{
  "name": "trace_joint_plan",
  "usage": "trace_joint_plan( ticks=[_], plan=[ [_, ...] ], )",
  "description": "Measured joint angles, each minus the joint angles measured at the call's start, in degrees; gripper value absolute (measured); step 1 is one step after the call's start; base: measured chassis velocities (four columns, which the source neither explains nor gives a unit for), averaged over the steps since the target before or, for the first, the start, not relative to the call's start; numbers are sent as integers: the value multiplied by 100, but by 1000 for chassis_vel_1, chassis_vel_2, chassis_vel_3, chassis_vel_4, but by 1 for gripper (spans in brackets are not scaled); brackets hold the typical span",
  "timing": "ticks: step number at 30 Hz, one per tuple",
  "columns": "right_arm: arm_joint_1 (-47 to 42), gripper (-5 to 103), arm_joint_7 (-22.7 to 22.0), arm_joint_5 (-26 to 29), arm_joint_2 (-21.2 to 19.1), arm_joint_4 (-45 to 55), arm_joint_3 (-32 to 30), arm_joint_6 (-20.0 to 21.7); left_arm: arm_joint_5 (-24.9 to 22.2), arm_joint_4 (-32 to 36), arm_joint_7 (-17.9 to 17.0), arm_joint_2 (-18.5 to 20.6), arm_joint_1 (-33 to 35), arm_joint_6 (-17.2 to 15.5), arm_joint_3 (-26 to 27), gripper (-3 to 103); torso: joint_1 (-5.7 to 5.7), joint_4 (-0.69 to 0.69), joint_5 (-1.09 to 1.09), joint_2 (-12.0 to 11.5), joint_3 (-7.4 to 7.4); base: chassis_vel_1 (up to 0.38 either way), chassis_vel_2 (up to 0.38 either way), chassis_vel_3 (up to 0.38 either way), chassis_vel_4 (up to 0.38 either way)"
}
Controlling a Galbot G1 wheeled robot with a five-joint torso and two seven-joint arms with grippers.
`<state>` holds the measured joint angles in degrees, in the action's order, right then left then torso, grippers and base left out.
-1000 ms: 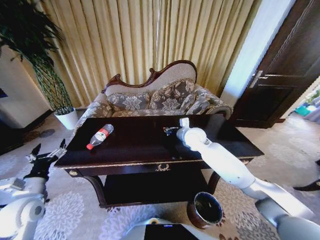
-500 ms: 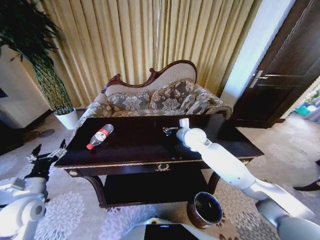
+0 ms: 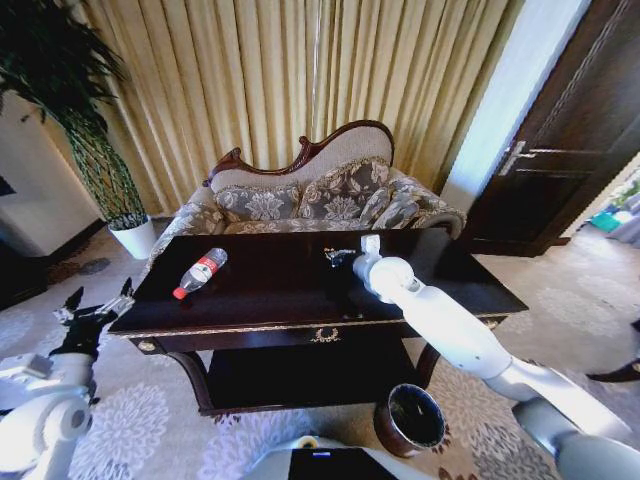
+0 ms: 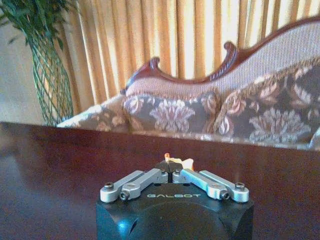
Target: Move to the front of the table and place the trash on the table into the trash bin.
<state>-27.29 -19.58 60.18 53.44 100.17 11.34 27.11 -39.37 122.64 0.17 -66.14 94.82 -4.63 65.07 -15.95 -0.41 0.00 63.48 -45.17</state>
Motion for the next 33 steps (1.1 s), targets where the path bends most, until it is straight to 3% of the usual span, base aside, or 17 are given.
trace_joint_plan(
  ticks=[5, 11, 20, 33],
  plan=[
    [-230, 0, 41, -365, -34, 78, -229, -591, -43, -30, 1, -3, 0, 57, -15, 100, 0, 0, 0, 0, 0, 0, 0, 0, 0],
    [-536, 0, 88, -790, -147, 79, -577, -960, -76, -52, 1, 19, 2, 77, -6, 100, 0, 0, 0, 0, 0, 0, 0, 0, 0],
    [-1232, 0, 587, -1338, -445, -159, -1580, -1211, -192, -84, 21, 81, -36, 117, -8, 100, 0, -1, 1, 0, 0, 0, 0, 0, 0],
    [-2243, 0, 739, -1656, -576, -221, -2907, -1392, -294, -176, 39, 251, -75, 113, -37, 100, 0, 1, 1, 0, 0, 0, 0, 0, 0]
  ],
)
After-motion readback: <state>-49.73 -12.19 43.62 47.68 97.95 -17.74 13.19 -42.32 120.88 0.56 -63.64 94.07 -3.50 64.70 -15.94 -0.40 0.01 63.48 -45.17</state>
